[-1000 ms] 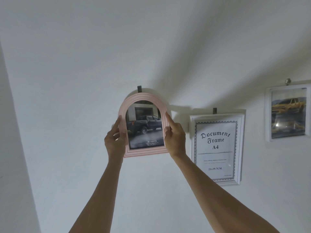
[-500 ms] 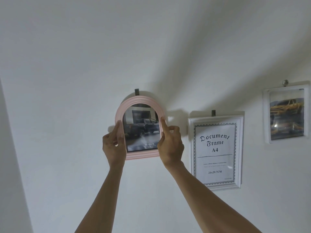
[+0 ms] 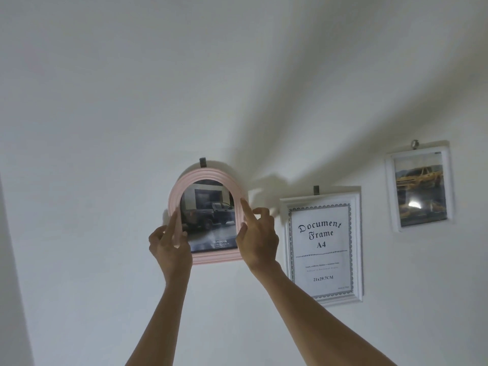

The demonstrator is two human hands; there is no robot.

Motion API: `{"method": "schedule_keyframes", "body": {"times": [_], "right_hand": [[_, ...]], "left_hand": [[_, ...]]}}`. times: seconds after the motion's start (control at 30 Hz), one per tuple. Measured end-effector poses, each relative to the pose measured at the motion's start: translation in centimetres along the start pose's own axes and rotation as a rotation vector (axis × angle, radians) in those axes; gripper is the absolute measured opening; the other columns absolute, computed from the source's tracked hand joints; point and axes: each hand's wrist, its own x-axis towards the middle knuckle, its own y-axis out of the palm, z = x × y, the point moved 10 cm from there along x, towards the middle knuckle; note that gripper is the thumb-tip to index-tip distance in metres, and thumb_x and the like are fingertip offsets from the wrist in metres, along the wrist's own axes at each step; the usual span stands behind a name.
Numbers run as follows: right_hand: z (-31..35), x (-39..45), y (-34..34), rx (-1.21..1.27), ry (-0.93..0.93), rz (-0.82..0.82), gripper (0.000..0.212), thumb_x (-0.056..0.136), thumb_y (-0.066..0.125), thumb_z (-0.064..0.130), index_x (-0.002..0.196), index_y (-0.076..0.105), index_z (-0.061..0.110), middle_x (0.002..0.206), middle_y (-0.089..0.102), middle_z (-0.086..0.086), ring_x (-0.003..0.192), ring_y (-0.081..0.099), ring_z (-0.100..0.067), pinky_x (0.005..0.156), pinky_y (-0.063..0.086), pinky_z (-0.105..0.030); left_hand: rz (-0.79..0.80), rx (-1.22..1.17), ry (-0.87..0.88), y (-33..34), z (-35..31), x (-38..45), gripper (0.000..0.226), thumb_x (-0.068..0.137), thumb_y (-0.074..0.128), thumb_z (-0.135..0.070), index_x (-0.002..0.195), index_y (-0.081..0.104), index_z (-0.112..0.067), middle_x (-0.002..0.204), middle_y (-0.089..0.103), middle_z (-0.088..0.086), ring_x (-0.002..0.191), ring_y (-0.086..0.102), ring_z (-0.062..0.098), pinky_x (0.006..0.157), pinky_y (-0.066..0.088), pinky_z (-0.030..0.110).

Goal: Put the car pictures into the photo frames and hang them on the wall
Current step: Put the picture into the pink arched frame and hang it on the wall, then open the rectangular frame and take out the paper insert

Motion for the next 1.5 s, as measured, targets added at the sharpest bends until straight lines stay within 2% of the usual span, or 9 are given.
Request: {"method": "schedule_keyframes", "body": {"times": [0.13,0.4,0.6,0.73,0.93,1.13,1.23,1.3,1.5], "right_hand": [[-0.7,0.5,-3.0,0.056,-0.004,-0.053,0.055,0.093,0.059,0.011,0.142,0.054,0.035,0.12,0.058,-0.003,0.107,0.058,-0.025,0.062,0.048,-0.031],[-8.0,1.5,-10.5,0.189,0.039,-0.182,0.044,0.093,0.055,0.011,0.13,0.062,0.035,0.111,0.058,0.004,0.1,0.062,-0.02,0.07,0.056,-0.034],[-17.5,1.2,-14.8,0.337,0.128,-0.255,0.041,0.09,0.061,0.006,0.125,0.066,0.025,0.114,0.059,-0.001,0.102,0.062,-0.022,0.088,0.055,-0.038],[-22.8,0.4,-15.6,0.414,0.19,-0.217,0.043,0.09,0.065,0.004,0.128,0.065,0.025,0.121,0.059,0.005,0.12,0.054,-0.013,0.101,0.051,-0.045],[-28.1,-1.0,-13.3,0.485,0.256,-0.065,0.042,0.094,0.063,0.011,0.133,0.06,0.026,0.129,0.057,0.015,0.125,0.055,-0.018,0.102,0.05,-0.053],[-28.8,-1.9,-11.7,0.472,0.208,-0.011,0.048,0.095,0.054,0.0,0.138,0.056,0.022,0.134,0.061,0.003,0.123,0.059,-0.017,0.108,0.048,-0.035],[-29.1,-1.7,-11.5,0.441,0.221,-0.002,0.053,0.094,0.052,-0.004,0.137,0.056,0.027,0.122,0.057,-0.003,0.11,0.06,-0.014,0.095,0.04,-0.006],[-29.1,-1.5,-11.6,0.441,0.228,-0.01,0.056,0.093,0.049,-0.007,0.135,0.057,0.029,0.114,0.053,-0.003,0.101,0.061,-0.016,0.086,0.039,-0.003],[-29.1,-1.6,-11.2,0.477,0.229,-0.047,0.068,0.088,0.039,-0.018,0.13,0.057,0.033,0.131,0.06,0.011,0.104,0.066,-0.025,0.093,0.055,-0.037]], "left_hand": [[0.004,0.016,-0.073,0.2,-2.0,-2.1,0.048,0.089,0.069,-0.011,0.134,0.063,-0.028,0.139,0.047,0.012,0.128,0.041,0.035,0.1,0.046,0.053],[0.009,-0.046,0.082,4.2,-9.3,-7.6,0.045,0.083,0.073,-0.005,0.124,0.069,-0.021,0.129,0.058,0.01,0.124,0.05,0.031,0.107,0.041,0.044],[0.252,-0.311,0.006,10.1,-12.9,-12.9,0.048,0.086,0.076,-0.011,0.128,0.064,-0.031,0.115,0.057,-0.005,0.107,0.056,0.018,0.091,0.053,0.041],[0.353,-0.362,-0.077,13.2,-13.1,-15.3,0.058,0.087,0.078,-0.023,0.139,0.055,-0.038,0.119,0.057,-0.008,0.11,0.056,0.01,0.089,0.051,0.031],[0.387,-0.353,-0.181,16.0,-11.2,-17.5,0.073,0.088,0.072,-0.014,0.146,0.042,-0.048,0.12,0.057,-0.005,0.113,0.059,0.015,0.094,0.055,0.043],[0.424,-0.289,-0.172,17.3,-10.7,-18.7,0.08,0.087,0.057,-0.006,0.144,0.037,-0.057,0.105,0.058,-0.007,0.101,0.062,0.023,0.095,0.053,0.044],[0.429,-0.249,-0.184,17.6,-10.1,-18.7,0.092,0.084,0.05,0.013,0.145,0.037,-0.055,0.104,0.058,-0.008,0.099,0.063,0.025,0.097,0.053,0.045],[0.438,-0.244,-0.181,17.8,-9.8,-18.5,0.096,0.082,0.048,0.016,0.146,0.037,-0.054,0.107,0.06,-0.009,0.098,0.063,0.025,0.094,0.056,0.046],[0.451,-0.232,-0.178,17.9,-9.7,-18.3,0.099,0.081,0.045,0.018,0.147,0.035,-0.055,0.117,0.062,-0.002,0.092,0.063,0.026,0.086,0.059,0.047]]}}
